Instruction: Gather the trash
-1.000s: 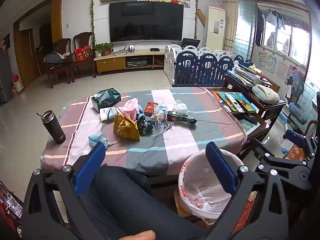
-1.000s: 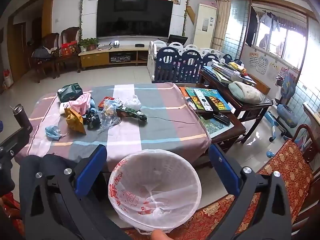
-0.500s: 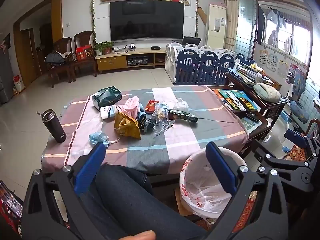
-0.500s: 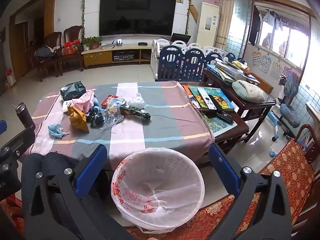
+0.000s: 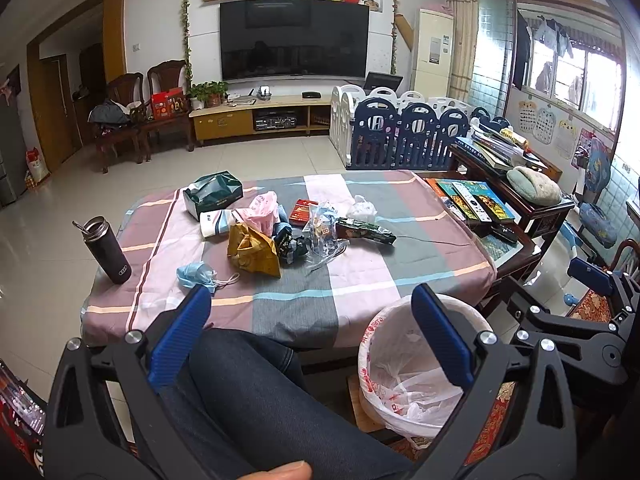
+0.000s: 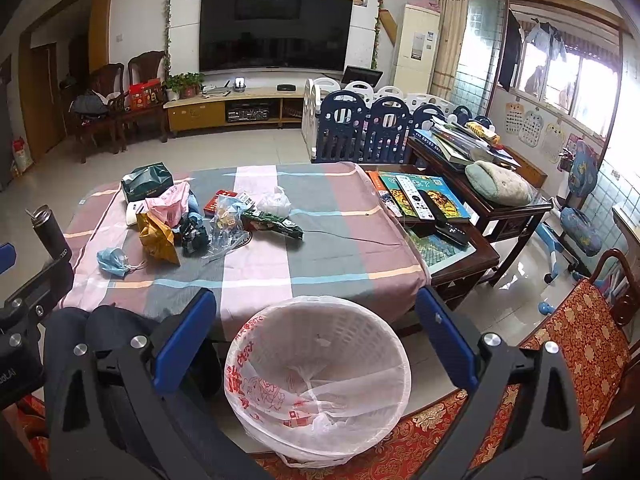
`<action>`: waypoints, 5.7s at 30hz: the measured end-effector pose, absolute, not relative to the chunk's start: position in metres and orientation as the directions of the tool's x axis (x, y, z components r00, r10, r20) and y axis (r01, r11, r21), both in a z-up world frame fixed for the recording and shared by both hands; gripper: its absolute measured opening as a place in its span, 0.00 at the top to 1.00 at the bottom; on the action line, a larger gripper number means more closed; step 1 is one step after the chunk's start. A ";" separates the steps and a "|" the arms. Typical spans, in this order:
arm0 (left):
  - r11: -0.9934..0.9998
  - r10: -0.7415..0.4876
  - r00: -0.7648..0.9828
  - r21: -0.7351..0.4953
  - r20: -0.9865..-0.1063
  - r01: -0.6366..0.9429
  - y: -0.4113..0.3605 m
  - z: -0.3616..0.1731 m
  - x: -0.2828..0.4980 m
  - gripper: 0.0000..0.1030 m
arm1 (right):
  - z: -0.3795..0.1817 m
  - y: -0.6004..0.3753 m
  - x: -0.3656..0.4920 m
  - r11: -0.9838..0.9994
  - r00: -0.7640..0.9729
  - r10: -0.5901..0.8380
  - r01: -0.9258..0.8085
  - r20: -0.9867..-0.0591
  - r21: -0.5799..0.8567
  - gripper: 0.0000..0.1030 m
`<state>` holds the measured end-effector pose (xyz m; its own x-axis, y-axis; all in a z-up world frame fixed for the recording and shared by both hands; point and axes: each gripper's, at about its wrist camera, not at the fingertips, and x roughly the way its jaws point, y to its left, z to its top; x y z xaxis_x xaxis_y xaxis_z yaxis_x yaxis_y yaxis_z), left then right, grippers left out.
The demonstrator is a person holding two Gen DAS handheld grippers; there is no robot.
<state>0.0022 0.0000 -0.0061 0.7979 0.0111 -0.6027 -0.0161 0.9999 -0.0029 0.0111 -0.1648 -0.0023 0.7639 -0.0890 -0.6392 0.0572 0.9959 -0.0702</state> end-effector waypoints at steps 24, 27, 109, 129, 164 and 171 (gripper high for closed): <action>1.000 0.010 0.798 -0.003 -0.603 -0.015 -0.001 -0.007 0.001 0.03 | -0.005 -0.169 0.011 0.995 0.754 -0.099 0.079 -0.649 -0.061 0.09; 1.000 0.011 0.797 -0.003 -0.604 -0.015 -0.001 -0.007 0.002 0.03 | -0.006 -0.168 0.013 0.995 0.750 -0.097 0.077 -0.654 -0.060 0.09; 1.000 0.009 0.777 -0.009 -0.629 -0.019 -0.004 -0.026 -0.003 0.03 | -0.019 -0.170 0.013 0.995 0.725 -0.096 0.085 -0.681 -0.050 0.09; 0.910 0.185 0.679 -0.136 -0.710 -0.391 0.144 -0.080 0.060 0.23 | -0.091 -0.152 0.101 0.993 0.619 0.081 0.022 -0.782 0.120 0.41; 0.775 0.058 0.408 -0.217 -0.911 -0.593 0.244 -0.235 0.254 0.09 | -0.162 -0.017 0.201 0.925 0.502 0.276 -0.371 -0.820 0.083 0.60; 0.800 0.012 0.377 -0.217 -0.926 -0.559 0.237 -0.244 0.270 0.74 | -0.147 -0.094 0.169 0.966 0.528 0.209 -0.244 -0.823 0.089 0.60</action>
<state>0.2697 0.2375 -0.2439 0.3768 0.0116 -0.9262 -0.5590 0.8002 -0.2173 0.1695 -0.0937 -0.1473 0.5284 0.2095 -0.8227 -0.2442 0.9656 0.0890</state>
